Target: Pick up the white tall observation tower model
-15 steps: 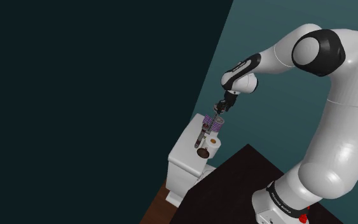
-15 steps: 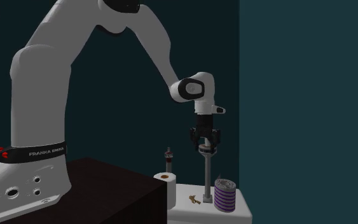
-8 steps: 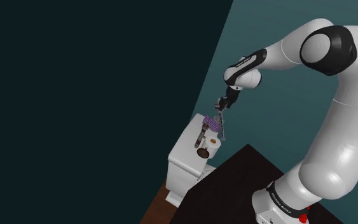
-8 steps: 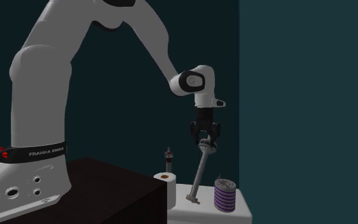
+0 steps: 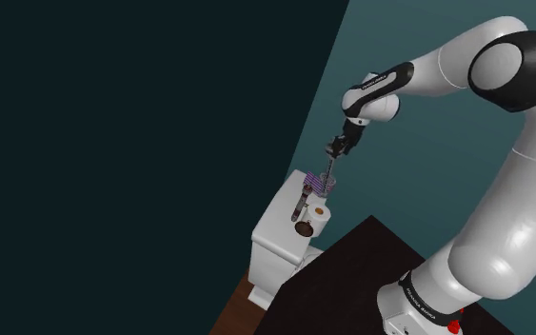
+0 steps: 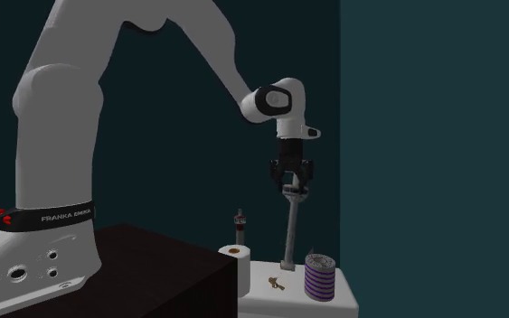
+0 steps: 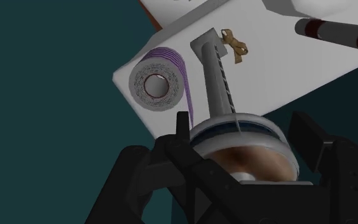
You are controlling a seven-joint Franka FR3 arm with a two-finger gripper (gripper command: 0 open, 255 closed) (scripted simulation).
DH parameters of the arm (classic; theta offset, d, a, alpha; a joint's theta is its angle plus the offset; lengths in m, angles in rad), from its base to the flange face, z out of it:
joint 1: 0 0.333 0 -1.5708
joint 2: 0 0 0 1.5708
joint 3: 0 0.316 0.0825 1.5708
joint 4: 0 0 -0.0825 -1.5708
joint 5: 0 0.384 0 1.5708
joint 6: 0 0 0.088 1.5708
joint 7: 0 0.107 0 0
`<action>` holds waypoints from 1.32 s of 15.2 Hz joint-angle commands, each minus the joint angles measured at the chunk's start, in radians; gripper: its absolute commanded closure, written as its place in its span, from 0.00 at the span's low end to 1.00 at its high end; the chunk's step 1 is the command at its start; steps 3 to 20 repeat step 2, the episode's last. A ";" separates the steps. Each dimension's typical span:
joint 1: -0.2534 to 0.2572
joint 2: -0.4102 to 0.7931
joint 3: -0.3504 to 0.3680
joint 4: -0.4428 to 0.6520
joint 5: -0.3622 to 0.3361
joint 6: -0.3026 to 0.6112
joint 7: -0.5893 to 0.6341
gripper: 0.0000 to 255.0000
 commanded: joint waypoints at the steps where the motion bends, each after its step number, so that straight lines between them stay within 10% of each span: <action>1: 0.003 -0.011 -0.003 0.003 -0.007 -0.013 0.006 1.00; 20: 0.003 -0.011 -0.003 0.003 -0.007 -0.013 0.006 1.00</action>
